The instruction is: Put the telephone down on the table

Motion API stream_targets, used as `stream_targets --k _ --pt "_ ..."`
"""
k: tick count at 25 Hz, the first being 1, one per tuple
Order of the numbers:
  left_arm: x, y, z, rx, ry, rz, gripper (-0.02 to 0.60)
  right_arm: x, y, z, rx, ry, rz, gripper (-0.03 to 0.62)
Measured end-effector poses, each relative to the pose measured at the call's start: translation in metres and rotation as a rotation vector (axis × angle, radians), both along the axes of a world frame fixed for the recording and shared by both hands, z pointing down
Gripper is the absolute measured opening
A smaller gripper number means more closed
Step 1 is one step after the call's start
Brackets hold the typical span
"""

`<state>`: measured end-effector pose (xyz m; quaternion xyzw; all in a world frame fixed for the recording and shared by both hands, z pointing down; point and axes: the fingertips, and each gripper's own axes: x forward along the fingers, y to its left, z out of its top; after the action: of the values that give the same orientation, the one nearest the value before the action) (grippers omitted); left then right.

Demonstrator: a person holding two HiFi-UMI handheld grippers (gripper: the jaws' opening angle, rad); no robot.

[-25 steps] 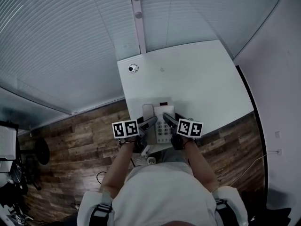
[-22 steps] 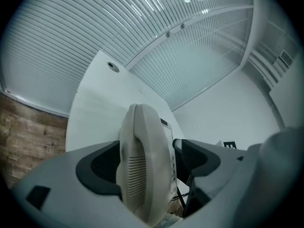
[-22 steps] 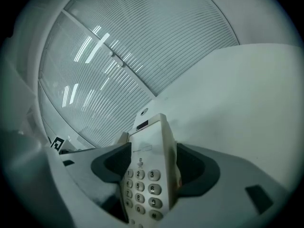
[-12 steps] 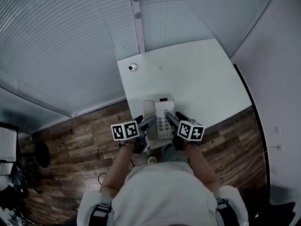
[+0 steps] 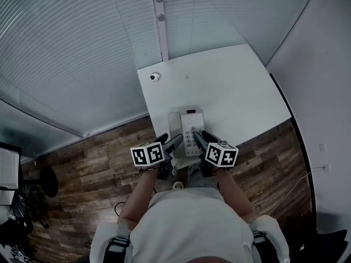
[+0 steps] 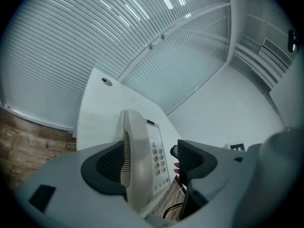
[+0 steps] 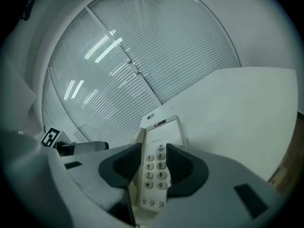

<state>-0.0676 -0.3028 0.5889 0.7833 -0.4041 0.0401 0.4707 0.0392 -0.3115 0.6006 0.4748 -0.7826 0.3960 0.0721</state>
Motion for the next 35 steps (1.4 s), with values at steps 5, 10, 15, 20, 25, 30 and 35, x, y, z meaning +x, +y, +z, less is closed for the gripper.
stream_targets --k 5,10,15,20,25,30,35 --pt "-0.006 0.009 -0.009 0.040 -0.019 -0.033 0.283 -0.008 0.016 -0.010 0.018 0.009 -0.008 0.138" --pt "-0.010 0.024 -0.013 0.073 -0.070 -0.032 0.215 -0.015 0.033 -0.021 0.048 0.026 -0.009 0.104" --pt "-0.015 0.038 -0.014 0.085 -0.102 -0.049 0.118 -0.020 0.046 -0.031 0.076 0.018 -0.001 0.076" --pt "-0.017 0.052 -0.020 0.096 -0.112 -0.043 0.074 -0.024 0.061 -0.038 0.095 0.028 -0.008 0.061" --pt "-0.017 0.065 -0.025 0.106 -0.117 -0.032 0.052 -0.029 0.073 -0.042 0.106 0.026 -0.018 0.047" --pt "-0.013 0.079 -0.025 0.107 -0.121 -0.008 0.040 -0.034 0.084 -0.046 0.114 0.028 -0.034 0.038" --pt "-0.014 0.090 -0.024 0.105 -0.118 0.006 0.037 -0.038 0.094 -0.047 0.117 0.021 -0.036 0.031"
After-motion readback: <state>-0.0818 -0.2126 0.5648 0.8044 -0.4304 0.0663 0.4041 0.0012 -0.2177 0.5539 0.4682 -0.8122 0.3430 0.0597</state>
